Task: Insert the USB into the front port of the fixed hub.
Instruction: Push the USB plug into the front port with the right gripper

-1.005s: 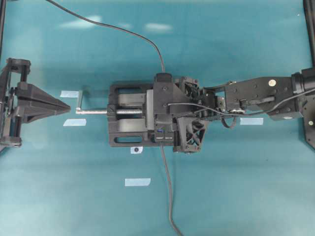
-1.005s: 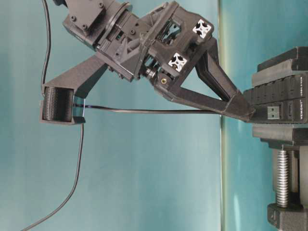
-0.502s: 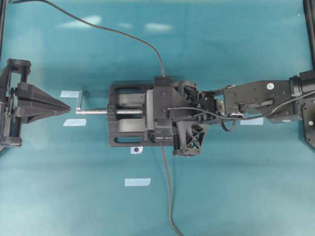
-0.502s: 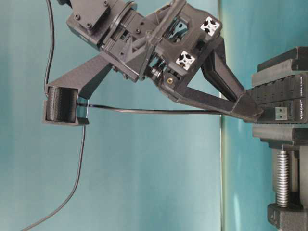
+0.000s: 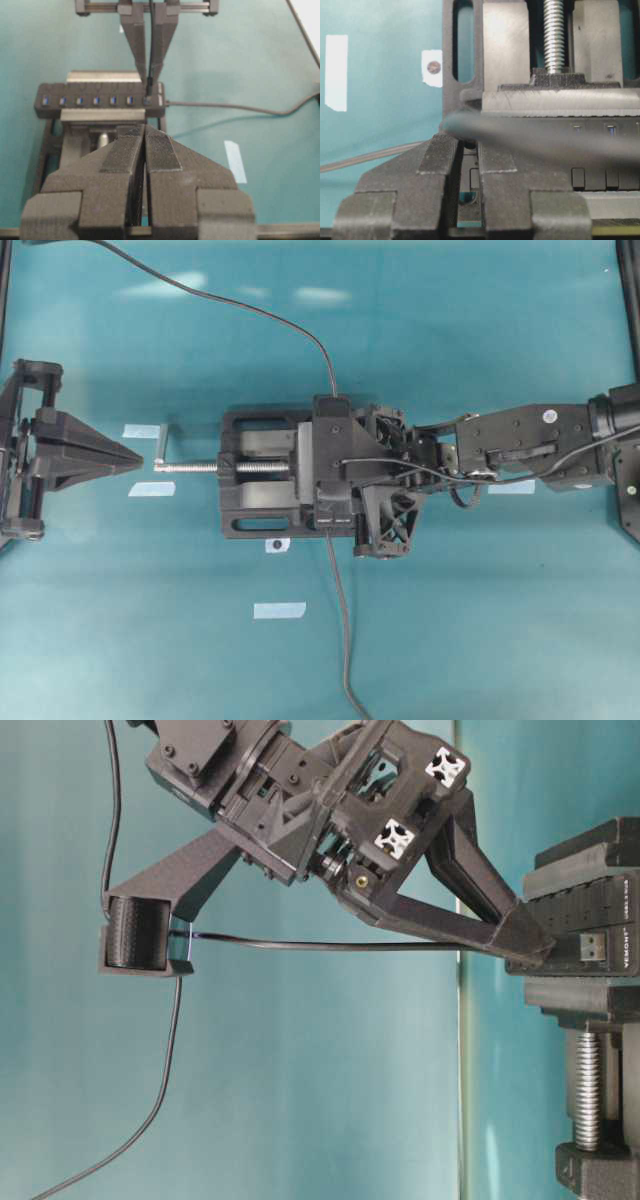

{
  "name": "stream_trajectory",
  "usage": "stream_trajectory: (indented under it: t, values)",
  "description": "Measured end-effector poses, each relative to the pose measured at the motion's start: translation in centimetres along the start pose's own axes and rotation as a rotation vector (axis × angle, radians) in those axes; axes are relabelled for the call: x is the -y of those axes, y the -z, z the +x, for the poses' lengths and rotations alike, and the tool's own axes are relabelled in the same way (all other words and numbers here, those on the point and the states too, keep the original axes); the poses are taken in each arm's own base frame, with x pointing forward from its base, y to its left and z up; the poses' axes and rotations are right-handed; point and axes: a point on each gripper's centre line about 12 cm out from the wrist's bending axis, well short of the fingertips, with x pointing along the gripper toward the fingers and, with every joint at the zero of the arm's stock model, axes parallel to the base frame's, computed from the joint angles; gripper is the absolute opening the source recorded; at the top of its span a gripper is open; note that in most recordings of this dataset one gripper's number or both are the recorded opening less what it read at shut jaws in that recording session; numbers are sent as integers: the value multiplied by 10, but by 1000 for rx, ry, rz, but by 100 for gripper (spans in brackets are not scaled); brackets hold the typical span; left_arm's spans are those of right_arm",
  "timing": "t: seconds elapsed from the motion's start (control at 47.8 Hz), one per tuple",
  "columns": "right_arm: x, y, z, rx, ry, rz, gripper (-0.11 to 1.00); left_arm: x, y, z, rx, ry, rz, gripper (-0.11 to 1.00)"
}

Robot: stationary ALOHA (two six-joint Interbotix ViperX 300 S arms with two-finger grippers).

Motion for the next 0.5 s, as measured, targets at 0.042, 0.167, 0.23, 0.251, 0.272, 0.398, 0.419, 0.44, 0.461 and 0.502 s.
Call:
stream_trajectory:
  t: [0.042, 0.167, 0.23, 0.251, 0.272, 0.398, 0.419, 0.44, 0.461, 0.502]
  values:
    - [0, 0, 1, 0, 0, 2, 8, 0, 0, 0, 0, 0, -2, 0]
    - [0, 0, 2, 0, 0, 2, 8, 0, 1, 0, -2, 0, 0, 0]
    - [0, 1, 3, -3, 0, 3, 8, 0, 1, 0, -2, 0, 0, 0]
    - [0, 0, 2, 0, 0, 0, 8, 0, 0, 0, 0, 0, -2, 0]
    - [0, 1, 3, -2, 0, 2, 8, 0, 1, 0, -2, 0, 0, 0]
    - [0, 1, 3, -3, 0, 2, 8, 0, 0, 0, 0, 0, 0, 0]
    - [0, 1, 3, -3, 0, 2, 8, 0, 0, 0, 0, 0, 0, 0]
    - [0, 1, 3, -3, 0, 0, 8, 0, 0, 0, 0, 0, -2, 0]
    - [0, 1, 3, -5, 0, 2, 8, 0, 0, 0, 2, 0, 0, 0]
    - [0, 2, 3, -12, 1, 0, 8, 0, 1, 0, -2, 0, -2, 0]
